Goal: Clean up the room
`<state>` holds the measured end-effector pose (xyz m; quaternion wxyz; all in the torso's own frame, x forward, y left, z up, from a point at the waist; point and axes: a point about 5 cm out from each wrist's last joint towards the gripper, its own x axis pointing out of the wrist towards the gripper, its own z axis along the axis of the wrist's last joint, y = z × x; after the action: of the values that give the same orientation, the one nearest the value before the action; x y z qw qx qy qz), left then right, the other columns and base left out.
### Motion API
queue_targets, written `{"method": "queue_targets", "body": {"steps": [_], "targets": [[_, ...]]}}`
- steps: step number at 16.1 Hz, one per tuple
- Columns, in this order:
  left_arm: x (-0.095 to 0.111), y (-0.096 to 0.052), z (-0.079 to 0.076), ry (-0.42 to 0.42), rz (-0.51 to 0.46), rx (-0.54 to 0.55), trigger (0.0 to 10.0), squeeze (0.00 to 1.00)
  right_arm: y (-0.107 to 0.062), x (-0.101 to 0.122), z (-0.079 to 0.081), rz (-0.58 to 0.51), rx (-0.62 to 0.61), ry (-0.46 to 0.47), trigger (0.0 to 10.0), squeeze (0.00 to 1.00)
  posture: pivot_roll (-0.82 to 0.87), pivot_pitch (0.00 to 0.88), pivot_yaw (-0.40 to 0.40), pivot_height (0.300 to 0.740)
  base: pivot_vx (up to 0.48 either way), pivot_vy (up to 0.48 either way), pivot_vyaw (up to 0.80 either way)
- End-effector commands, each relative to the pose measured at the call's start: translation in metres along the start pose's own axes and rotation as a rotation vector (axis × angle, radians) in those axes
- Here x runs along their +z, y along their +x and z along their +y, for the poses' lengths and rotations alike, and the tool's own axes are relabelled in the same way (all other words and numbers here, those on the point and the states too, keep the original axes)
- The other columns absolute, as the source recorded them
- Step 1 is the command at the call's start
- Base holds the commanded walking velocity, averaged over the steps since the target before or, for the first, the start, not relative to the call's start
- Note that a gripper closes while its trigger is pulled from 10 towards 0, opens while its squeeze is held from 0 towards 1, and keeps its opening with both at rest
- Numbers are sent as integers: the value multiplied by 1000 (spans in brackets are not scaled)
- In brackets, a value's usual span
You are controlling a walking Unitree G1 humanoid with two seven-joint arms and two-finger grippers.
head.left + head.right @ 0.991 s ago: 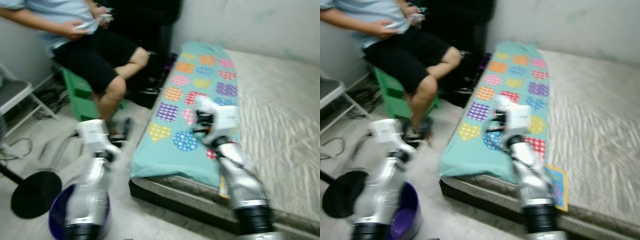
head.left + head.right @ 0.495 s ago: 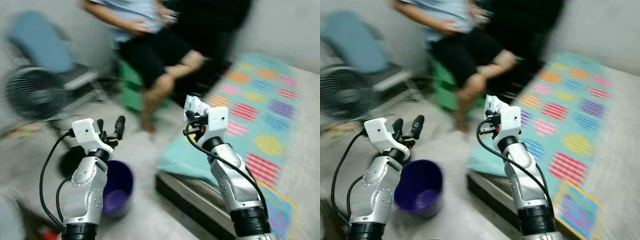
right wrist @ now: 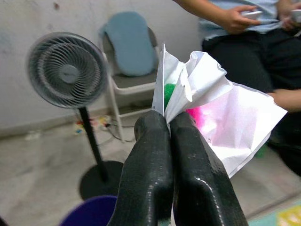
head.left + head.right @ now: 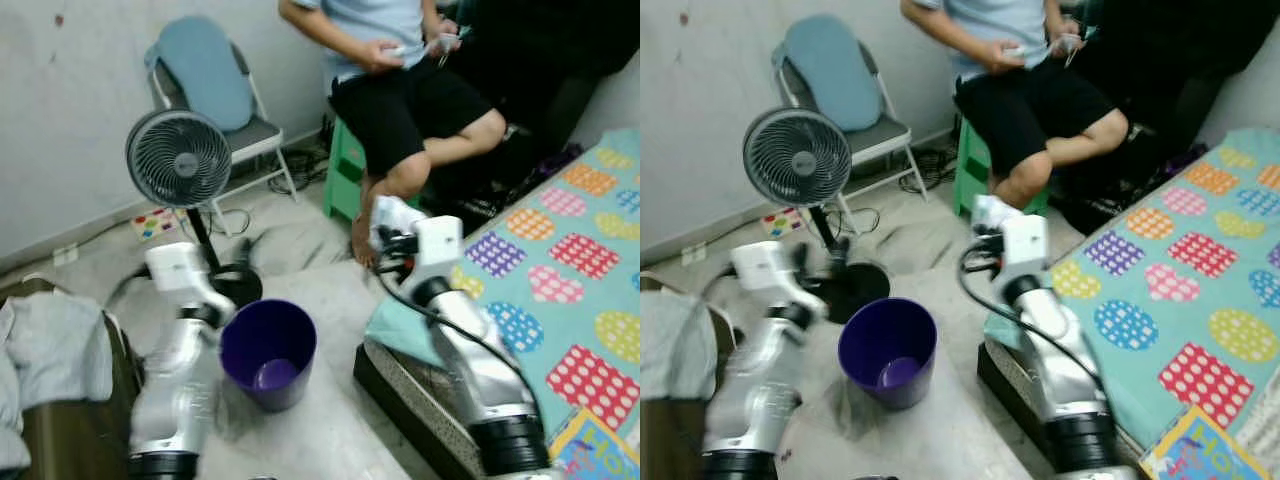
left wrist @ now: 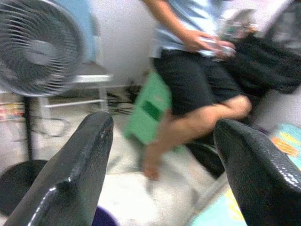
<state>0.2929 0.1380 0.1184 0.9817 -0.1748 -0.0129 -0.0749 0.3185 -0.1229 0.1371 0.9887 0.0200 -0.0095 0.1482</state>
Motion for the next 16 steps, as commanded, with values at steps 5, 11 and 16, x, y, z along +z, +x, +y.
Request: {"method": "queue_targets", "body": {"steps": [5, 11, 16], "targets": [[7, -1, 3, 8, -25, -17, 10000, 0, 2, 5, 7, -29, 28, -4, 10000, 0, 2, 2, 25, 740, 102, 0, 0], [7, -1, 3, 4, -26, -15, 10000, 0, 1, 5, 12, -33, 53, 7, 10000, 0, 2, 9, 25, 740, 296, 0, 0], [7, -1, 3, 4, -23, -20, 10000, 0, 1, 5, 14, -40, 63, 0, 10000, 0, 1, 10, 28, 740, 319, 0, 480]]}}
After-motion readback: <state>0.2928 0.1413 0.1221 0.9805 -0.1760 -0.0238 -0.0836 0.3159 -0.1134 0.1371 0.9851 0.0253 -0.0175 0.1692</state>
